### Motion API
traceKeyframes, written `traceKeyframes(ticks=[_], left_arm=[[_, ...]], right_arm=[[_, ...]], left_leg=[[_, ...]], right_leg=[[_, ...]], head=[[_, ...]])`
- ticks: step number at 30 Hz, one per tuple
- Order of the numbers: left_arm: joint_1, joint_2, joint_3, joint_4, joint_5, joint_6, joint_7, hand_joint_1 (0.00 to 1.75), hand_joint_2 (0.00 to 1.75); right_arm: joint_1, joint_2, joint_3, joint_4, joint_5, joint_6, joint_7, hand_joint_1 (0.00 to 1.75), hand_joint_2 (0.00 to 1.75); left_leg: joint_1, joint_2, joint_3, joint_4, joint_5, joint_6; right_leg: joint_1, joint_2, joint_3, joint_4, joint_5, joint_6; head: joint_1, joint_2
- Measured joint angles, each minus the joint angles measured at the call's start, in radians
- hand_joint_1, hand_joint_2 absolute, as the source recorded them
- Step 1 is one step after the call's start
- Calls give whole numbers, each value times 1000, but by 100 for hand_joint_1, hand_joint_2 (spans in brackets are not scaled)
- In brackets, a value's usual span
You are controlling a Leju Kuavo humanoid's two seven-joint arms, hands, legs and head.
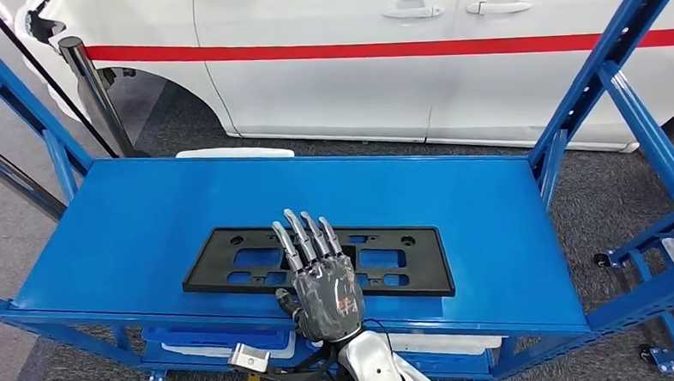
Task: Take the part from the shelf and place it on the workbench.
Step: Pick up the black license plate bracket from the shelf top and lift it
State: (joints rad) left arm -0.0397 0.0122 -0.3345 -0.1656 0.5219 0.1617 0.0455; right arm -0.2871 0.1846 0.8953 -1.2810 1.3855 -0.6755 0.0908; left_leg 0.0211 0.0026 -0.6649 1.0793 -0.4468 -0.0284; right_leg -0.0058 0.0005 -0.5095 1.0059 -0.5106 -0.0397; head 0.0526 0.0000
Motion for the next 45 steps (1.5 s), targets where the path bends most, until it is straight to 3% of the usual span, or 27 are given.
traceKeyframes(ticks=[2,3,4,5,7,9,11,14,15,17,18,19,20,21,22,24,28,30,33,34,35,36,37,38,40,42,45], left_arm=[[0,0,0,0,0,0,0,0,0],[1,0,0,0,0,0,0,0,0],[1,0,0,0,0,0,0,0,0],[2,0,0,0,0,0,0,0,0],[3,1,0,0,0,0,0,0,0],[4,3,0,0,0,1,0,0,0],[3,4,0,0,0,1,0,0,0],[0,4,-1,0,0,2,0,0,0],[0,3,-1,0,0,3,0,0,0],[0,3,-1,0,0,5,0,0,0],[0,3,-1,0,1,6,0,0,0],[0,3,-1,0,2,7,0,0,0],[0,3,-1,0,3,8,0,0,0],[0,2,-1,0,5,8,0,0,0],[0,2,-1,0,7,7,0,0,0],[0,2,-1,0,8,6,0,0,0],[0,2,-1,0,12,6,0,0,0],[1,1,-1,0,16,6,1,0,0],[1,2,-1,0,21,5,2,0,0],[1,2,-1,0,22,4,2,0,0],[2,3,-1,0,24,2,2,0,0],[3,3,-1,0,25,1,2,0,0],[4,3,-1,0,26,-1,2,0,0],[5,4,-1,0,27,-3,1,0,0],[5,8,-1,0,29,-6,-2,0,0],[4,10,-1,0,33,-6,-7,0,0],[4,11,-1,0,39,-6,-9,0,0]], right_arm=[[-1,0,0,1,0,3,0,0,175],[0,0,0,1,0,4,0,0,175],[0,0,0,2,0,5,0,0,175],[-1,0,0,3,0,6,0,0,175],[-1,1,0,3,1,6,0,0,175],[-1,2,-1,3,1,6,0,0,175],[-2,2,-1,3,1,6,0,0,175],[-3,2,-1,2,1,6,0,0,175],[-4,2,-2,2,1,6,0,0,175],[-4,2,-3,3,0,8,1,0,175],[-4,2,-3,4,-3,10,2,0,175],[-4,2,-3,5,-7,14,2,0,175],[-4,2,-3,6,-14,22,2,0,175],[-4,2,-3,6,-22,32,4,0,175],[-4,2,-3,6,-30,46,9,0,175],[-5,0,-3,6,-44,74,25,0,175],[-7,-1,-3,9,-68,98,47,0,175],[-10,-1,-5,13,-74,102,54,0,175],[-15,-2,-16,24,-83,116,70,0,175],[-17,-4,-22,30,-89,125,77,0,175],[-19,-6,-29,37,-95,135,83,0,175],[-23,-8,-36,45,-103,147,89,0,175],[-27,-10,-44,53,-111,161,94,0,175],[-33,-11,-50,60,-120,175,98,0,175],[-48,-13,-58,73,-140,208,102,0,175],[-59,-14,-60,88,-160,244,104,0,175],[-72,-16,-61,106,-187,288,107,0,175]], left_leg=[[0,0,-49,132,-80,-5],[0,0,-68,191,-104,-6],[0,0,-71,217,-108,-5],[-1,0,-57,206,-93,-3],[-5,-1,19,84,-35,9],[-12,-2,84,-31,-6,23],[-18,-2,100,-62,-10,31],[-9,1,108,-86,-3,46],[-5,2,111,-93,0,51],[-5,5,111,-94,0,57],[-5,5,110,-92,0,58],[-5,4,109,-91,-1,57],[-4,4,110,-89,-3,55],[-2,3,110,-86,-5,52],[0,2,111,-82,-8,48],[2,1,108,-74,-13,37],[1,0,99,-71,-10,11],[5,1,90,-51,-28,3],[5,1,15,115,-120,1],[4,1,-12,176,-142,2],[3,1,-26,207,-145,4],[2,1,-22,201,-130,8],[0,1,0,156,-97,14],[-3,1,33,89,-62,22],[-12,1,89,-27,-23,36],[-19,0,102,-61,-23,40],[-14,1,105,-76,-13,48]], right_leg=[[5,-2,-11,1,7,-6],[8,-3,-15,1,9,-7],[11,-3,-17,3,10,-8],[13,-3,-18,4,11,-8],[16,-3,-17,6,9,-7],[18,-2,-19,9,7,-2],[18,-2,-23,9,9,5],[19,-1,-30,29,-8,21],[18,-1,-47,66,-31,27],[9,0,-110,190,-88,38],[3,0,-143,250,-107,43],[-2,0,-162,281,-107,47],[-7,0,-164,275,-88,51],[-11,-1,-147,231,-53,54],[-15,-1,-119,163,-15,55],[-16,0,-74,58,26,55],[-6,5,-76,35,32,31],[-7,4,-75,30,37,18],[-3,0,-75,27,40,4],[0,0,-76,27,40,2],[4,0,-76,28,41,1],[7,1,-76,28,41,0],[10,2,-74,28,41,0],[12,3,-73,28,40,0],[15,4,-74,30,41,2],[15,2,-79,30,43,8],[14,1,-85,42,35,23]], head=[[0,0],[0,0],[0,0],[0,0],[0,0],[0,0],[0,0],[1,0],[1,0],[2,0],[2,0],[2,0],[2,0],[2,0],[2,0],[2,0],[1,0],[1,0],[1,0],[1,0],[1,0],[1,0],[1,0],[1,0],[1,0],[1,0],[1,0]])
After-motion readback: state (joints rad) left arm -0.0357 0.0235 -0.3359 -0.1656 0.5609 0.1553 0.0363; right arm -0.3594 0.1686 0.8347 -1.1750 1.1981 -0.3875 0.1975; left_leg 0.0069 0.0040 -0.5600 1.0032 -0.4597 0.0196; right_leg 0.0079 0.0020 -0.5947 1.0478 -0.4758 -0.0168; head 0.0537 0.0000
